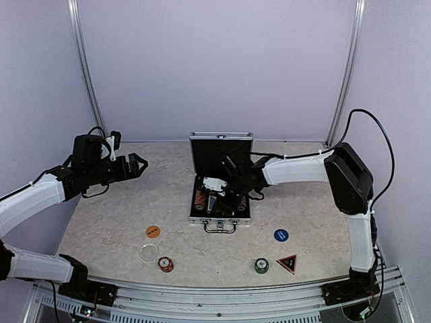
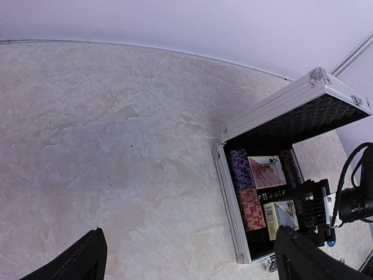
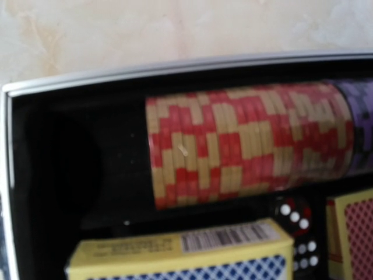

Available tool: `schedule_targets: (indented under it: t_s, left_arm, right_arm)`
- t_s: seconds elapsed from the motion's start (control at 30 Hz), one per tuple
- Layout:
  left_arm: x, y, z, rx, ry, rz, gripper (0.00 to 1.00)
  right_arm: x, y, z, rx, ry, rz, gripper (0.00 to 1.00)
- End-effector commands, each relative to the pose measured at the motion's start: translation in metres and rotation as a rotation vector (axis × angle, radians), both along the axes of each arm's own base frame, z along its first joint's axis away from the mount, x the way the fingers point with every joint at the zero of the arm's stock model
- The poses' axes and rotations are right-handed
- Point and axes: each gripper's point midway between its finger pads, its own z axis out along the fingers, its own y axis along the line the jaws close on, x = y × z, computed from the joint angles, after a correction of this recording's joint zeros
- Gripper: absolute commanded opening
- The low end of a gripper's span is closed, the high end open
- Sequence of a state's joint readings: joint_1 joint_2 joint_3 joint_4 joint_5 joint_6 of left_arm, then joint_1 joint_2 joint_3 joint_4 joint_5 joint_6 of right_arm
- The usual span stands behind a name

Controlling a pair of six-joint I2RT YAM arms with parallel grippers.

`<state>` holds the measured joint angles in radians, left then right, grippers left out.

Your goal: Pack up texas hold em set

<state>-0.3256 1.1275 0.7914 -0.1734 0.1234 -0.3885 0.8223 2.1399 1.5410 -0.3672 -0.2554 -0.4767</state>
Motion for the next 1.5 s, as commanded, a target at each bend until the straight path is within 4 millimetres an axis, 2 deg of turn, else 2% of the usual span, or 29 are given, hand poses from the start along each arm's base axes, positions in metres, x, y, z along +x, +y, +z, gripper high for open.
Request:
schedule_targets:
  t_s: [0.0,0.6,0.73,0.97,1.23,1.47]
  left_arm:
    - [0.002,0.006,-0.003,0.011,-0.001,0.016,0.99]
    - [0.002,0.006,-0.001,0.01,-0.008,0.015,0.99]
    - [0.002,0.006,-0.001,0.01,-0.007,0.014,0.99]
    - [0.002,0.006,-0.001,0.012,-0.009,0.015,0.99]
    - [0.002,0.006,-0.001,0.012,-0.009,0.016,0.99]
    - [0.002,0.006,-0.001,0.012,-0.009,0.015,0.99]
  right_arm:
    - [-0.014,-0.018,-0.039,-0.098,0.089,0.0,0.41]
    - [-0.018,-0.012,-0.025,-0.065,0.104,0.03,0.66]
    - [-0.018,-0.011,-0.024,-0.062,0.103,0.033,0.74]
    - [-0.018,-0.008,-0.01,-0.032,0.088,0.04,0.84]
    - [-0.017,-0.007,0.005,-0.012,0.068,0.044,0.86]
    - [-0.02,-0.007,0.027,0.013,0.054,0.059,0.87]
